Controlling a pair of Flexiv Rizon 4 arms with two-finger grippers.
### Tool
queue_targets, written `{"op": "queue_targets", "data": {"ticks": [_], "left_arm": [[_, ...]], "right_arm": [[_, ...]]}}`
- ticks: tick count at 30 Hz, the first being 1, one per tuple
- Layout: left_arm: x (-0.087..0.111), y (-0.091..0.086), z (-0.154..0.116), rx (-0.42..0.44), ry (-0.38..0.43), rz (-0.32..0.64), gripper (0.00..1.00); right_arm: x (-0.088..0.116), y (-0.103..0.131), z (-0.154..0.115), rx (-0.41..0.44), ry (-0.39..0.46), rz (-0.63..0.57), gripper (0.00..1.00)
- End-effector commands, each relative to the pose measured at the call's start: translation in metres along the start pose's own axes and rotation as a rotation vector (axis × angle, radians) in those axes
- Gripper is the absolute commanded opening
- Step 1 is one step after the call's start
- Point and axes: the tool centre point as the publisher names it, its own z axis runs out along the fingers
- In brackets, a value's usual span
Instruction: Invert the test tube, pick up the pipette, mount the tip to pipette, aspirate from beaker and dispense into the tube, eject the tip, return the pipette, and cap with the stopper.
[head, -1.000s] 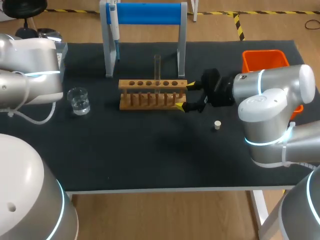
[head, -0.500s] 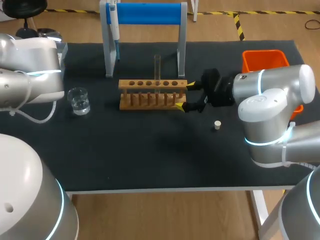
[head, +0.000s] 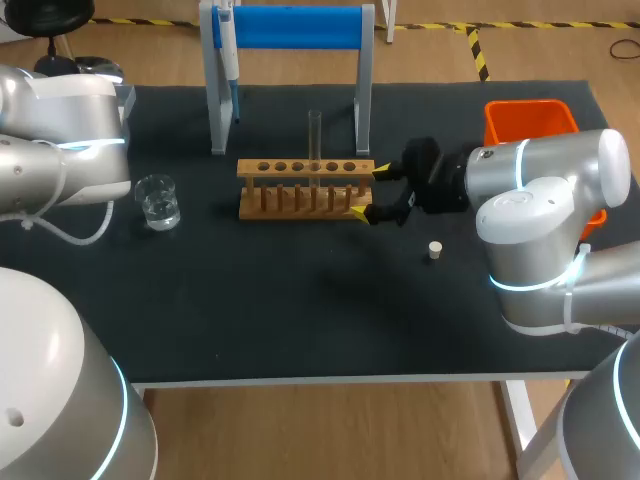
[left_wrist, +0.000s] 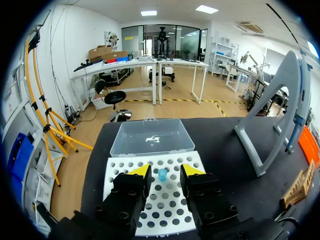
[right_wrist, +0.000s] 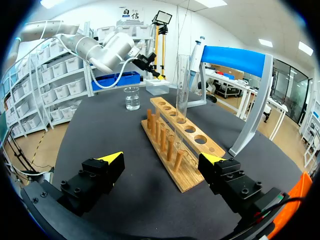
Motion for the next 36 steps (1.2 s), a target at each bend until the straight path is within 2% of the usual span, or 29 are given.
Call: {"op": "queue_targets", "data": {"ticks": [1,22,27,36], "left_arm": [[-0.0005,0.0006,0.0057,-0.001,-0.001,0.000,0.36],[-0.0022,0.0017,0.0072,-0.005,-0.007,-0.001,0.33],[-0.0025,0.0020,0.0075,-0.006,-0.008,-0.001,0.25],[-0.0039,0.0017,0.0089,-0.007,-0.012,-0.001,0.26]], "right_arm": [[-0.0005,-0.0002,-0.0012,0.000,0.002,0.000,1.00],[-0.0005,-0.0002,-0.0012,0.000,0.002,0.000,1.00],[-0.0005,-0.0002,-0.0012,0.000,0.002,0.000,1.00],[-0.0005,-0.0002,-0.0012,0.000,0.002,0.000,1.00]]}}
